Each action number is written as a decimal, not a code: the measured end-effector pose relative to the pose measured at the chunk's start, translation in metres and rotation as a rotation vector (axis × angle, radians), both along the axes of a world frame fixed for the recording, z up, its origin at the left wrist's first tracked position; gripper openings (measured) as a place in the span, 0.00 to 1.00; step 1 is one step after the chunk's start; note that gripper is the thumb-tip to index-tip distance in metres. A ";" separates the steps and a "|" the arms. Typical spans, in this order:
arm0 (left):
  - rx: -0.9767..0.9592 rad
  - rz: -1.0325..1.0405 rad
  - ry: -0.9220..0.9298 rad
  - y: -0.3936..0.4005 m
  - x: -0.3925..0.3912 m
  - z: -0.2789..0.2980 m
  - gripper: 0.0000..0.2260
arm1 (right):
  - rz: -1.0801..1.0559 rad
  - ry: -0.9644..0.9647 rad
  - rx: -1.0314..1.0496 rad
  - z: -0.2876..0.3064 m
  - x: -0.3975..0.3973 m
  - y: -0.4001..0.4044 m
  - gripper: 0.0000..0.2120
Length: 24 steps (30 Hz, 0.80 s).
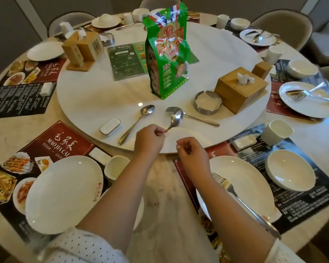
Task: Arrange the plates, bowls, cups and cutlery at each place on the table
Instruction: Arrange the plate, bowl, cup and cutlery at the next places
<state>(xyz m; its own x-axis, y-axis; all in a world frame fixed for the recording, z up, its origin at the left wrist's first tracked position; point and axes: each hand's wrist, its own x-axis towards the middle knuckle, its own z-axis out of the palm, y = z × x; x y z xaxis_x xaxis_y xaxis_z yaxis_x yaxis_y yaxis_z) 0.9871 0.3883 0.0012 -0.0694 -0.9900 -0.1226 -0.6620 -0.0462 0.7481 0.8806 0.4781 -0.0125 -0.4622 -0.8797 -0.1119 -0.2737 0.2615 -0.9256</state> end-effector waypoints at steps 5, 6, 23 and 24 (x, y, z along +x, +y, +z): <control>0.263 -0.021 0.407 0.059 -0.020 0.009 0.03 | -0.019 -0.362 0.125 0.008 -0.011 0.041 0.05; 0.303 -0.036 0.460 0.071 -0.023 0.009 0.03 | -0.012 -0.416 0.126 0.010 -0.014 0.052 0.04; -0.174 -0.202 -0.277 0.210 -0.023 -0.069 0.22 | -0.128 -0.143 0.370 -0.005 -0.076 0.187 0.04; -0.164 -0.238 -0.298 0.214 -0.021 -0.071 0.23 | -0.126 -0.119 0.375 -0.005 -0.076 0.187 0.05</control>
<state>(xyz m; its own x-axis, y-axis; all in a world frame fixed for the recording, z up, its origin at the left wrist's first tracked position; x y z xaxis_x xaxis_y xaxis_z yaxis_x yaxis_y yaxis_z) 0.9662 0.6023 -0.0702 -0.2845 -0.9586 -0.0137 -0.8282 0.2385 0.5071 0.8044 0.6656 -0.0175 -0.5281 -0.7050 -0.4735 -0.1147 0.6116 -0.7828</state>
